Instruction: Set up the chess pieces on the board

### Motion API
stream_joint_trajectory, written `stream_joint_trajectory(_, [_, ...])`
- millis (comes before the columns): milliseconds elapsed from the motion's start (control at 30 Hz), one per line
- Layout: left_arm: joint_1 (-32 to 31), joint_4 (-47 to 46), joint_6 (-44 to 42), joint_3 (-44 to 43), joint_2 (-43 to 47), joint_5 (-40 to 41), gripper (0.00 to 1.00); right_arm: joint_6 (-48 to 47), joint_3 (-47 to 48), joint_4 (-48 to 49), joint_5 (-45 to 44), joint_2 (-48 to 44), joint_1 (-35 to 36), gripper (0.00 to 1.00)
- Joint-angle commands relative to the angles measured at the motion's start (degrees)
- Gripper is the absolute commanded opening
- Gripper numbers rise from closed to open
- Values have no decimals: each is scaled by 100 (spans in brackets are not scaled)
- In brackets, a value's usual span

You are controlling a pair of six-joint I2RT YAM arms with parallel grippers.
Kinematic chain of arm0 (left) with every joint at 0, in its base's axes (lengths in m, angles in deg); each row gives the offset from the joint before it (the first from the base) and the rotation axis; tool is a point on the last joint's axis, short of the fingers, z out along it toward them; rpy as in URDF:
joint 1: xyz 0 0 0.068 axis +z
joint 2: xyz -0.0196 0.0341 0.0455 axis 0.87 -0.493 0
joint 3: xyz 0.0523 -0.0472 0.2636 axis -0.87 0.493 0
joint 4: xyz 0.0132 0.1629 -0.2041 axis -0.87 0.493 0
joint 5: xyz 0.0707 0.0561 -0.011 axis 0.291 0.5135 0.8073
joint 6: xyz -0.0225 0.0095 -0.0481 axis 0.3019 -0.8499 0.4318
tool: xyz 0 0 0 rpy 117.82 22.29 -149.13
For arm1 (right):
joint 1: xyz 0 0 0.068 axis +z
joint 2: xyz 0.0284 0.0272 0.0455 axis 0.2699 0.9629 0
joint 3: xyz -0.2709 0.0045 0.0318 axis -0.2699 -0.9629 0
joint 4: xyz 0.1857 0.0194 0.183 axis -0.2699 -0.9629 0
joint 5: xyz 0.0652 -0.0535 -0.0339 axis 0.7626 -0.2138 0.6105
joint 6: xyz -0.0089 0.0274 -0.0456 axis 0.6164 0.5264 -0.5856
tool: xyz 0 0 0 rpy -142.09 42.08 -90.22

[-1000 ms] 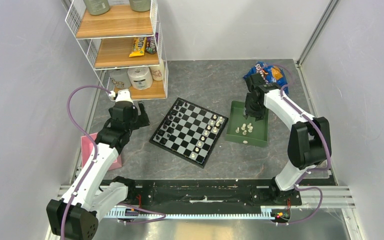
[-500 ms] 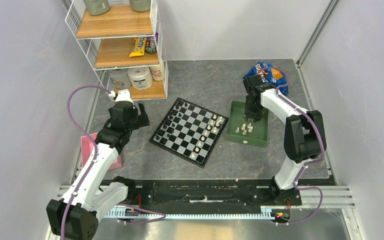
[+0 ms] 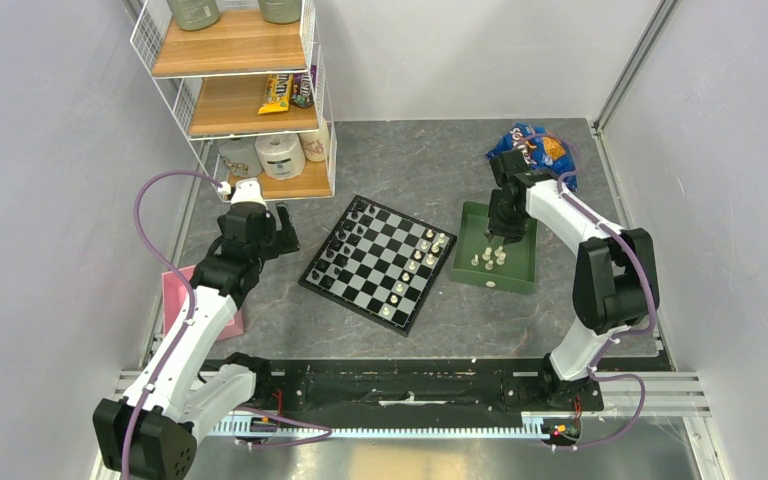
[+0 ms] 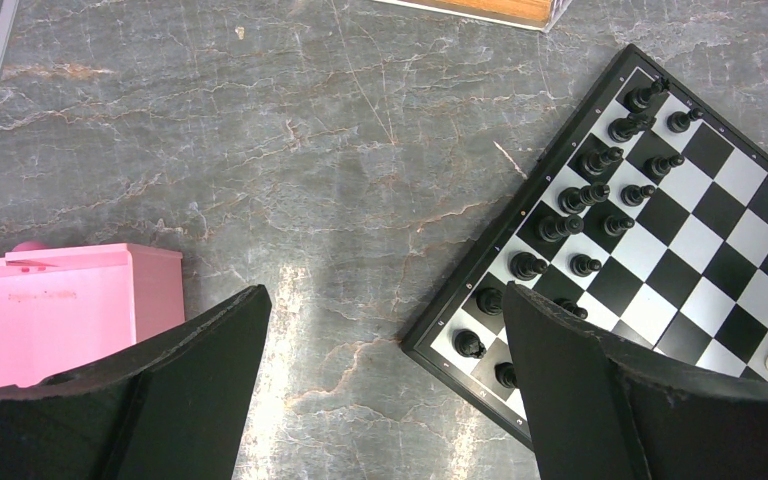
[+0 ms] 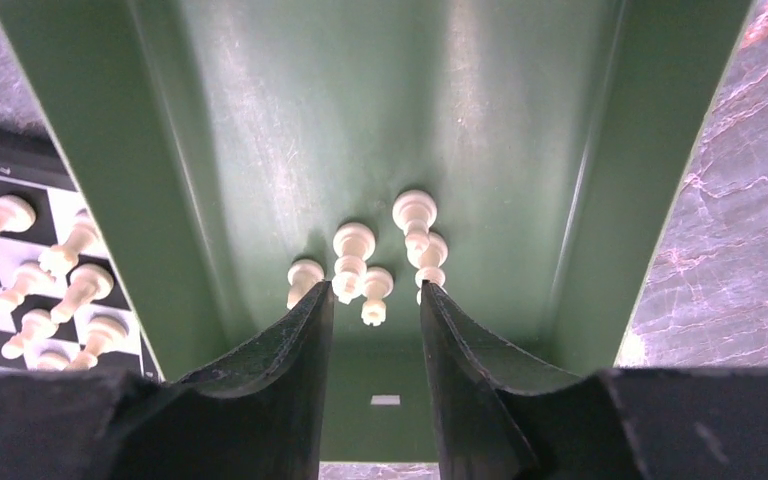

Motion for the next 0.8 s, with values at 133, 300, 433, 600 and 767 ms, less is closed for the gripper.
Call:
stream_joint_trajectory(133, [22,-66,-53,-110,-40,-144,94,125,-169,96,289,-301,193,49])
stream_joint_trajectory(300, [22,-66,-49,-101,-11,-124,94,168,-114,143,260,-113,282,49])
stream_joint_trajectory(433, [20,-66,-49,-73,16,-91,94,175,-85,127,136,37,305,48])
stream_joint_trajectory(600, [22,-66,-52,-82,8,-86,94,181,-90,69,24,86,305,47])
stream_joint_trajectory(767, [22,-66,-49,-90,-26,-98,94,145,-120,62,-207,-252,305,48])
